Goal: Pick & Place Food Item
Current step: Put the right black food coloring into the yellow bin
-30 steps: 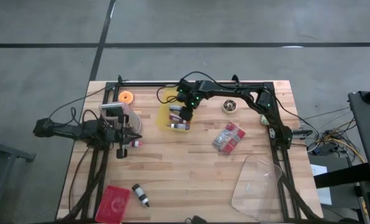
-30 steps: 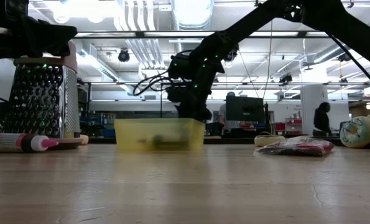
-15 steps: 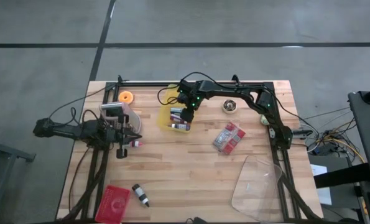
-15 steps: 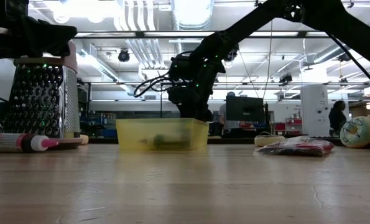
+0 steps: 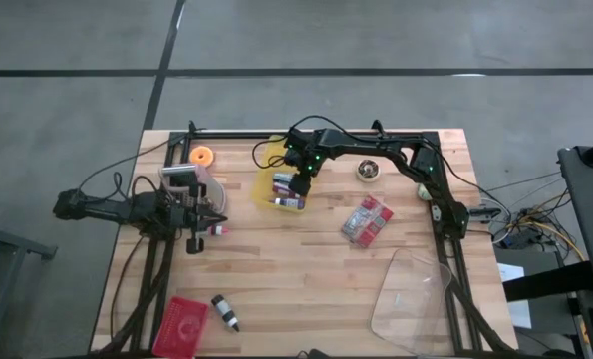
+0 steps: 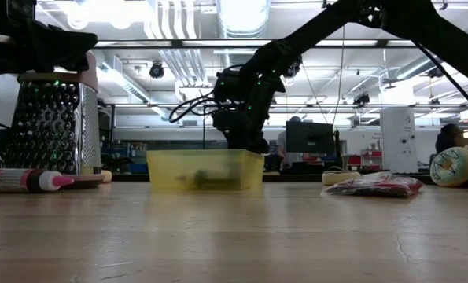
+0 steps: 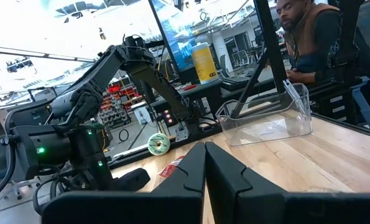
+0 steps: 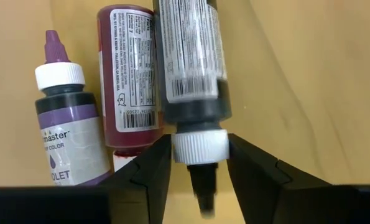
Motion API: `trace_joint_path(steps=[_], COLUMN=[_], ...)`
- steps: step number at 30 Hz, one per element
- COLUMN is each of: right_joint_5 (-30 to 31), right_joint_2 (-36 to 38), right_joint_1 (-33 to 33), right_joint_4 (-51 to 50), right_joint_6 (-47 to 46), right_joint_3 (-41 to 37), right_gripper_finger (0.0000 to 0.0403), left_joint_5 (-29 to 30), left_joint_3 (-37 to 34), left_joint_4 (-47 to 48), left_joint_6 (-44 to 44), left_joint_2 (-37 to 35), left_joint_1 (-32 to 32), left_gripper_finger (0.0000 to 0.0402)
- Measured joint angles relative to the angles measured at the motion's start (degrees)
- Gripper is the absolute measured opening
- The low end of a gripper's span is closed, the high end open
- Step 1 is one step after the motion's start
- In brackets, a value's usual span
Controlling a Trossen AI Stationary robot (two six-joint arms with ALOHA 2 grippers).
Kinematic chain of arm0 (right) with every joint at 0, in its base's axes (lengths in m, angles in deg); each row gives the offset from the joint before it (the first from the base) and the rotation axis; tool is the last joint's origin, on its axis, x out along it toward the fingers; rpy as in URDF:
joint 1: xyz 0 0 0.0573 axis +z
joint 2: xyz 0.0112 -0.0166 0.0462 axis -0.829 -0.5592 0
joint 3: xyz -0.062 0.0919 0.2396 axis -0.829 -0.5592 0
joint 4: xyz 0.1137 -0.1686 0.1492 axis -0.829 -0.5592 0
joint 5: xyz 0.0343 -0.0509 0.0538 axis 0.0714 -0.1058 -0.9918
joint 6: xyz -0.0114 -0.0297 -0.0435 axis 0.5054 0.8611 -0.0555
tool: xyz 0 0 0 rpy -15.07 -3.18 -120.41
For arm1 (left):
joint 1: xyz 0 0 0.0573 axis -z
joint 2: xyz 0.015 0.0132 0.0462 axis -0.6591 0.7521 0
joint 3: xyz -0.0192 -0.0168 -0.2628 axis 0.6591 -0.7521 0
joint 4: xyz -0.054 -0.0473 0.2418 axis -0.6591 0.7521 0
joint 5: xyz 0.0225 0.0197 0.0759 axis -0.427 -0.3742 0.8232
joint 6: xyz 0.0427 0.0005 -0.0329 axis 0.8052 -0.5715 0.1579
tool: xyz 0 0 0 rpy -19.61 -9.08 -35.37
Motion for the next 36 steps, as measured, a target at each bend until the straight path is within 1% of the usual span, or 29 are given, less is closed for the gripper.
trace_joint_path(steps=[6, 10, 31, 36], right_joint_5=[0.0, 0.0, -0.3, -3.3], right_joint_2=[0.0, 0.0, 0.0, 0.7], right_joint_1=[0.2, 0.2, 0.3, 0.4], right_joint_4=[0.1, 0.1, 0.2, 1.0], right_joint_6=[0.2, 0.1, 0.0, 2.2], right_joint_3=[0.0, 0.0, 0.0, -0.1], right_gripper_finger=[0.0182, 0.0190, 0.0192, 0.0192], left_joint_5=[0.0, 0.0, 0.0, 0.0], left_joint_3=[0.0, 0.0, 0.0, 0.0], left_joint_4=[0.0, 0.0, 0.0, 0.0], left_joint_6=[0.0, 0.0, 0.0, 0.0], left_joint_2=[0.0, 0.0, 0.0, 0.0], left_joint_1=[0.0, 0.0, 0.0, 0.0], left_gripper_finger=[0.0013, 0.0013, 0.0013, 0.0013])
